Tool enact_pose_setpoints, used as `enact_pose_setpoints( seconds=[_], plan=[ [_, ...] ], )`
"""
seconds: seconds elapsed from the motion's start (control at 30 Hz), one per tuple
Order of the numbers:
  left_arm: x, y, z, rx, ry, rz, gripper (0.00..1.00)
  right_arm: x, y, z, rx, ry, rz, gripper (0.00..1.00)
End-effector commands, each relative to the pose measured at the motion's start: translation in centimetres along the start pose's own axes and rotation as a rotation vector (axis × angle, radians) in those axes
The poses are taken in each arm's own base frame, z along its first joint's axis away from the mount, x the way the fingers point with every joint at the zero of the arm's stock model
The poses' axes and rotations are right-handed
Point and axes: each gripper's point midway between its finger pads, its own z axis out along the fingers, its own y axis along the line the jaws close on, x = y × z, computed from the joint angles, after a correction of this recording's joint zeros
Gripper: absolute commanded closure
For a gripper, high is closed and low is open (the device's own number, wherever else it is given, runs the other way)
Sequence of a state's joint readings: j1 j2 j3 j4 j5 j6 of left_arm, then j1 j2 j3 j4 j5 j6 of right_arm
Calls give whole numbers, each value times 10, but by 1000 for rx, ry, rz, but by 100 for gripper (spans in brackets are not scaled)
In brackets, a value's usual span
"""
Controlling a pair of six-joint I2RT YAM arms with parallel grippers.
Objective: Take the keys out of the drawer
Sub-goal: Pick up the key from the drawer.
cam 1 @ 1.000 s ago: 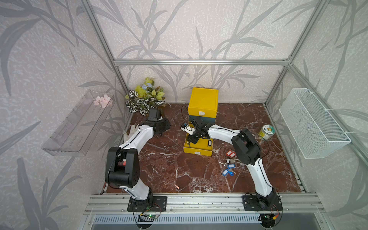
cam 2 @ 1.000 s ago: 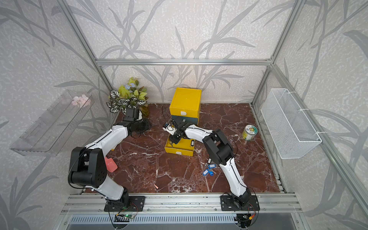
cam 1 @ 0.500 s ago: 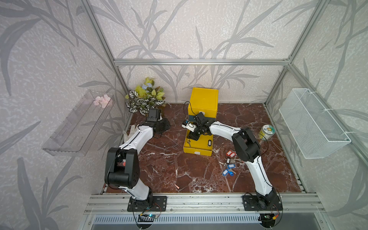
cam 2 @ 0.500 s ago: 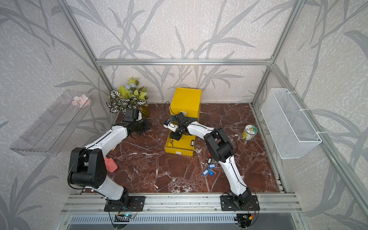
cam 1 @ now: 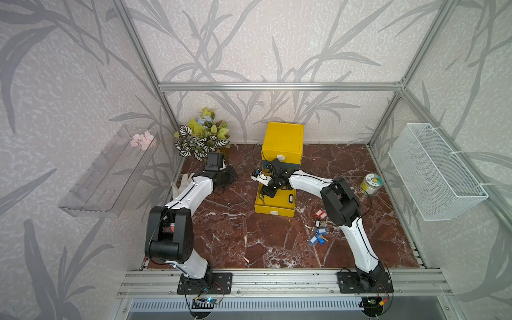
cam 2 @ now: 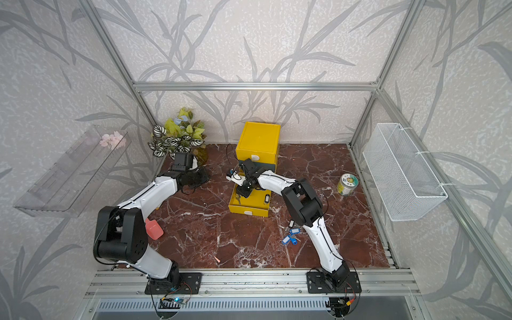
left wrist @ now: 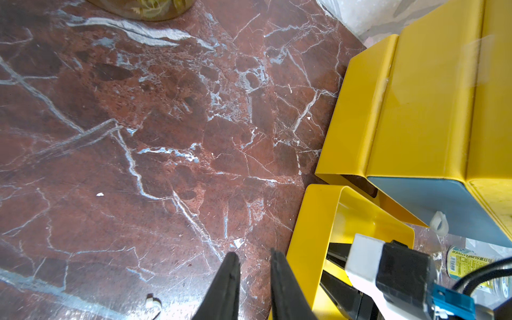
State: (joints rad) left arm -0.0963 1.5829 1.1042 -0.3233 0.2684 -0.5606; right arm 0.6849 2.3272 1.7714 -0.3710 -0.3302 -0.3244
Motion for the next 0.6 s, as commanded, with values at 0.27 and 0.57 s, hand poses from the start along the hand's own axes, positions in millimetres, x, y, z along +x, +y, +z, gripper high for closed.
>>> enact_pose_setpoints(
  seconds=[0.27, 0.57],
  plan=[
    [-2, -4, -16, 11, -36, 36, 76, 4, 4, -14, 29, 34, 88, 92],
    [-6, -6, -18, 12, -50, 38, 76, -13, 2, -32, 34, -21, 144, 100]
  ],
)
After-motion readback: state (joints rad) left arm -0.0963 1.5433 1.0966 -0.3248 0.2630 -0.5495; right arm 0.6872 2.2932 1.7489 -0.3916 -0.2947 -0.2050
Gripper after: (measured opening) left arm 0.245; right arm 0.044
